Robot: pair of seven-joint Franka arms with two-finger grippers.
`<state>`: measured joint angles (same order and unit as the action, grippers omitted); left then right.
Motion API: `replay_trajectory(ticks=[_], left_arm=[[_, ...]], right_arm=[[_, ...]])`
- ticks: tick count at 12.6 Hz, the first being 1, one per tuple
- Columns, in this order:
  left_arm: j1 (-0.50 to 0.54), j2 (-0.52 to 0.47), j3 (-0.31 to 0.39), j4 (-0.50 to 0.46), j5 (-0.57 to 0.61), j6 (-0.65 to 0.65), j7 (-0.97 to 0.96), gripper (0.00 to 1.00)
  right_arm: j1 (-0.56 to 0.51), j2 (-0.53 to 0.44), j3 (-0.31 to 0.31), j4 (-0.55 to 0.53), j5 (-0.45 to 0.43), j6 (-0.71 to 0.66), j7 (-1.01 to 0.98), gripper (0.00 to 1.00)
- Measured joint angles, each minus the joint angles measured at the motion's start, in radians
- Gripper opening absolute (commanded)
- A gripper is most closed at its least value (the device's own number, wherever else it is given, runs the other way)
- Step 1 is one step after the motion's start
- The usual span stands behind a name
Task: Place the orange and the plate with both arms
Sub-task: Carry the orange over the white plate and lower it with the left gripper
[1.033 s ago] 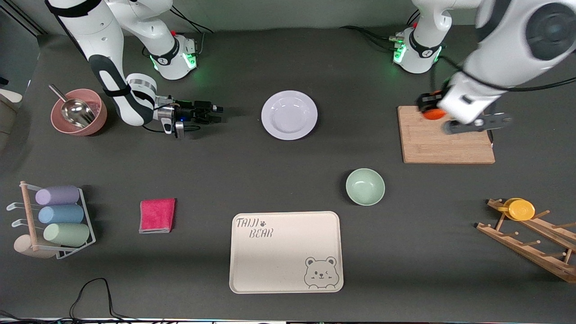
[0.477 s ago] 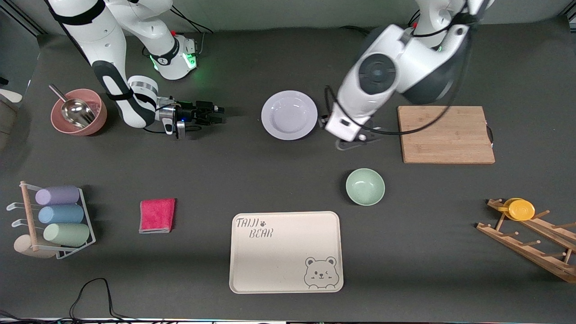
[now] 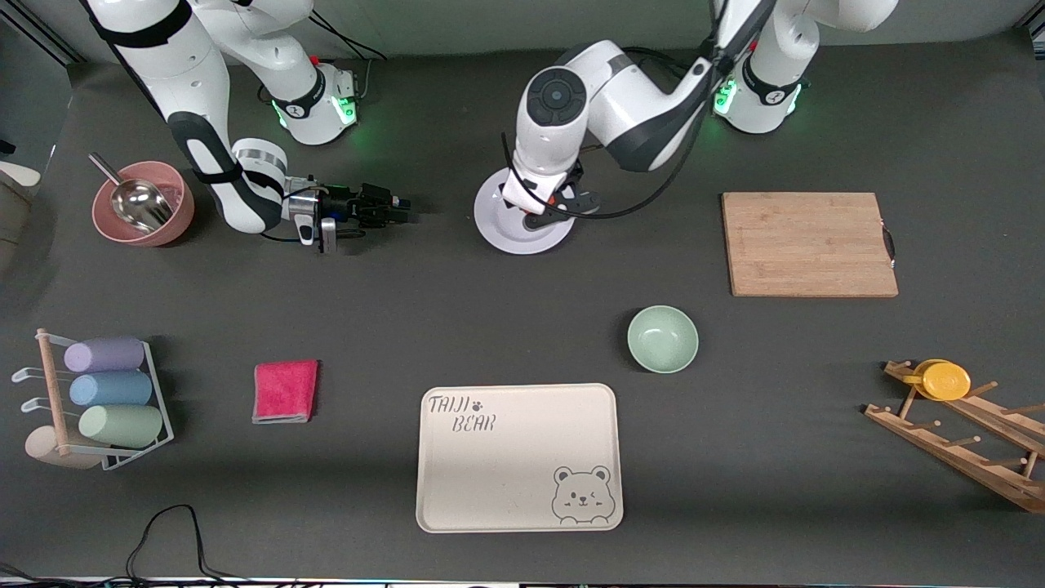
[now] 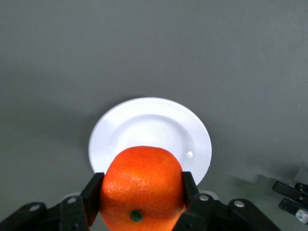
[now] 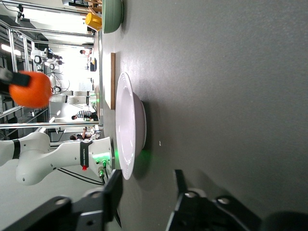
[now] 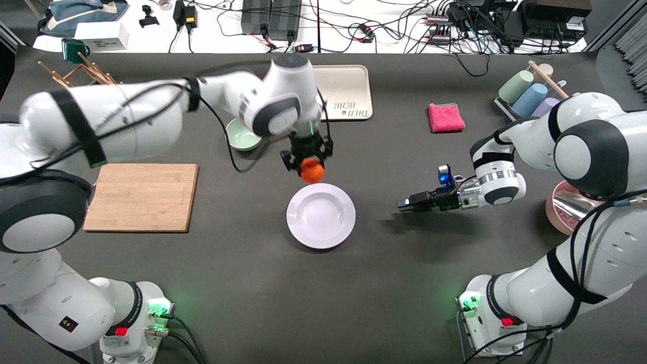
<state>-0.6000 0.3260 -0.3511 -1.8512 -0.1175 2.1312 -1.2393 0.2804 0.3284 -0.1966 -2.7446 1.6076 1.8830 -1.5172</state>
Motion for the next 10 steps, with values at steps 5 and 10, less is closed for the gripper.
replay_trajectory(ticks=[5,10], left_arm=[[-0.06,0.116,0.002,-0.067,0.12,0.198,-0.114,0.0],[-0.076,0.191,0.003,-0.088,0.201,0.293,-0.192,0.0]], right_arm=[[0.0,0.016,0.0,0.003,0.0,0.0,-0.035,0.42],[0.0,0.045,0.0,0.013,0.001,-0.022,-0.055,0.39]])
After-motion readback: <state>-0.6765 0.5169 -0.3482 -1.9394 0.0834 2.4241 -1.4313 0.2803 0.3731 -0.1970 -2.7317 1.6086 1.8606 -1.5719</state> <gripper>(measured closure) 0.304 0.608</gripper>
